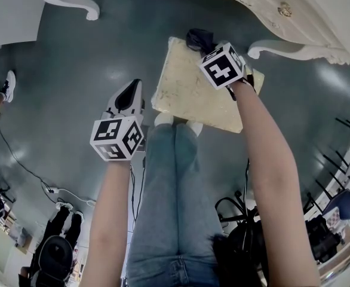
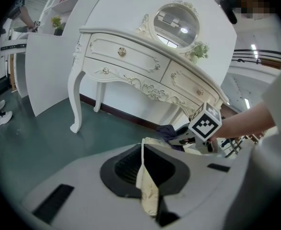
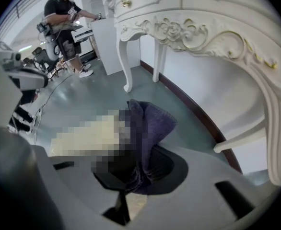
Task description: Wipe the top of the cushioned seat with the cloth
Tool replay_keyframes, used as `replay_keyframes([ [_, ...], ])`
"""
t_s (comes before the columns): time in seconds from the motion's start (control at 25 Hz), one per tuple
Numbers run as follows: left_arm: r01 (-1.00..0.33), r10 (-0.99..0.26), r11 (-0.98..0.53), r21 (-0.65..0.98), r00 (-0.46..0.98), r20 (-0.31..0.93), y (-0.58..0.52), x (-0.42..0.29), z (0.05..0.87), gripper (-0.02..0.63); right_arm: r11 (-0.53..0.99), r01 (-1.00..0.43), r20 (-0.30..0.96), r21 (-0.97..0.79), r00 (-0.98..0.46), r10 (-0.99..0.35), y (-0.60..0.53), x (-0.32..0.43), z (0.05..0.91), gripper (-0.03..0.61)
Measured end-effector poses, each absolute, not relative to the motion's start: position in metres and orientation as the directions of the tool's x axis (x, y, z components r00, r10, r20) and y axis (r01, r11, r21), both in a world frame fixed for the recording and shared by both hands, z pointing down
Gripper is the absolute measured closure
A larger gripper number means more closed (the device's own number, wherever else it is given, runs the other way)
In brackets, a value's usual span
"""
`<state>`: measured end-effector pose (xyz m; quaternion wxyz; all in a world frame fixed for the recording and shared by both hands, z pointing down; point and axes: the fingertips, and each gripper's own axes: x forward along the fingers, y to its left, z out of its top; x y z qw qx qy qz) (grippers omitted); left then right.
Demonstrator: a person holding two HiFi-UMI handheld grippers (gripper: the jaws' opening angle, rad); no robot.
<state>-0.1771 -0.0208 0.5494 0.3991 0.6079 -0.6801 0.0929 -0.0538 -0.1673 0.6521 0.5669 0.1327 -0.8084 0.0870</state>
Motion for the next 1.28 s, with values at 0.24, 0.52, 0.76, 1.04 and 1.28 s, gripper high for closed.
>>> replay_keyframes([
  [0.24,-0.902,-0.758,0.238,0.360,0.060,0.650,-0.022,-0.176,0.547,0.600,0.993,-0.070,0.949,0.098,-0.293,-0.114,-0.153,-0.057,0.652,0.535],
  [0.52,-0.903,-0.760,0.236,0.359,0.059,0.648,-0.019,-0.174,0.545,0.600,0.999,0.009,0.958,0.053,-0.284,-0.048,-0.137,-0.057,0.651,0.535],
  [0.76,-0.902,-0.762,0.225,0.368,0.073,0.644,-0.015,-0.164,0.544,0.600,0.999,0.039,0.961,0.027,-0.277,-0.015,-0.118,-0.055,0.650,0.535],
  [1.04,-0.904,-0.769,0.209,0.373,0.084,0.633,-0.010,-0.156,0.546,0.600,0.998,0.058,0.960,0.013,-0.282,0.004,-0.092,-0.051,0.650,0.535],
  [1.28,-0.908,-0.777,0.194,0.372,0.089,0.623,-0.002,-0.151,0.550,0.600,0.999,0.047,0.961,-0.023,-0.276,0.035,-0.074,-0.048,0.651,0.535],
])
